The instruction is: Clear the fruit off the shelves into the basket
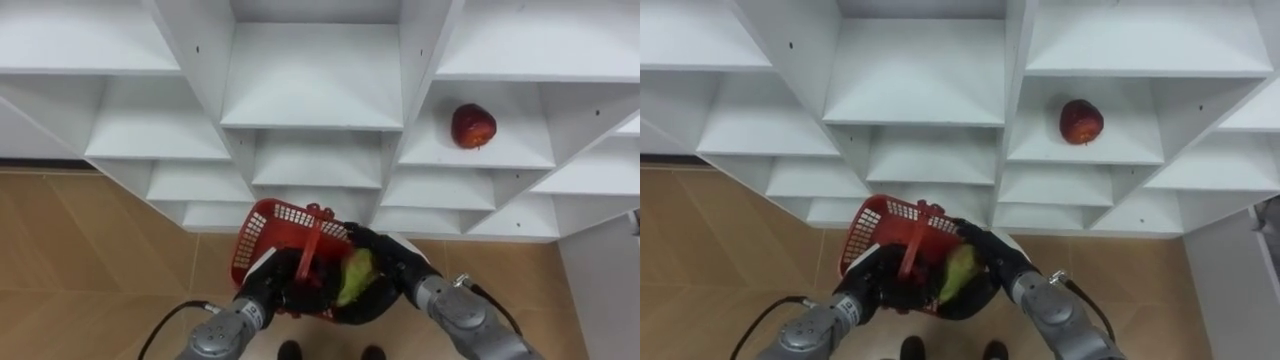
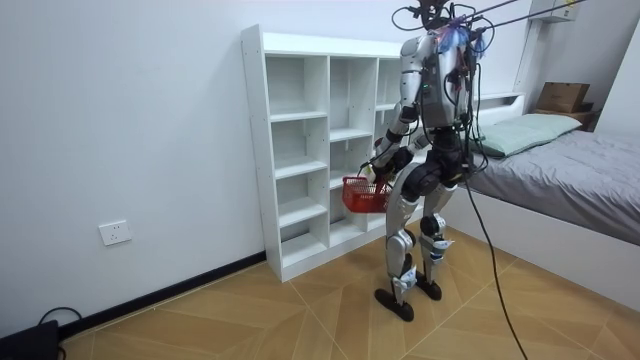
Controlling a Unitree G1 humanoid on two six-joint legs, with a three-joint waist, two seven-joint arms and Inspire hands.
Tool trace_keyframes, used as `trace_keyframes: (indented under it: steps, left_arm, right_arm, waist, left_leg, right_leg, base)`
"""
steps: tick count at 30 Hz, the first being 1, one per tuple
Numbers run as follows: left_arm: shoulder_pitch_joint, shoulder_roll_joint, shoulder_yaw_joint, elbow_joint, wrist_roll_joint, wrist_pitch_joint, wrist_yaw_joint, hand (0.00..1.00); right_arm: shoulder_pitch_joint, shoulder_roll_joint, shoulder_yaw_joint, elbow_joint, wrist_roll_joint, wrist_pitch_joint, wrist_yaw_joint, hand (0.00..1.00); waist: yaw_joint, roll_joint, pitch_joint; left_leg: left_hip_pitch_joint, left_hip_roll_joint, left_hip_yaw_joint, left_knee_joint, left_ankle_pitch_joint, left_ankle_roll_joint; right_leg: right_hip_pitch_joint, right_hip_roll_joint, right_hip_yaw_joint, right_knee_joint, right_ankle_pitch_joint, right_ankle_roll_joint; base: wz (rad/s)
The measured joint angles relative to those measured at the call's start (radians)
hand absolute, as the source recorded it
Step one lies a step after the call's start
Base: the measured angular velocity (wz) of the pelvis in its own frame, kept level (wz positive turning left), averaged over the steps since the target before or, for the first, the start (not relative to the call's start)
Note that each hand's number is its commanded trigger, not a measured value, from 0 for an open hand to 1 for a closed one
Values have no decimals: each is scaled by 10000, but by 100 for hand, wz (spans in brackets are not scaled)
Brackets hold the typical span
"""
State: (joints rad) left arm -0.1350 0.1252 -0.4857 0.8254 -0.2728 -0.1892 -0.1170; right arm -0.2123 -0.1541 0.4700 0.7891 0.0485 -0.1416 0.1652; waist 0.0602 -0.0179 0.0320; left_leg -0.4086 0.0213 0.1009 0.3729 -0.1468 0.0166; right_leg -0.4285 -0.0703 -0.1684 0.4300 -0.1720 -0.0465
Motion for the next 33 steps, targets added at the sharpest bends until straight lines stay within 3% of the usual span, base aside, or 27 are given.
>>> trace_keyframes:
  steps: [33]
  left_arm:
    - [364,27,418,424,491,0,64,100]
  right_arm:
    - [59,-102,-239,-225,29,-22,299,0]
  waist:
    - [-27,199,-25]
  left_leg:
    - [80,11,-100,-88,-3,-1]
  right_leg:
    - [174,8,-132,-199,28,2]
  base:
    - [0]
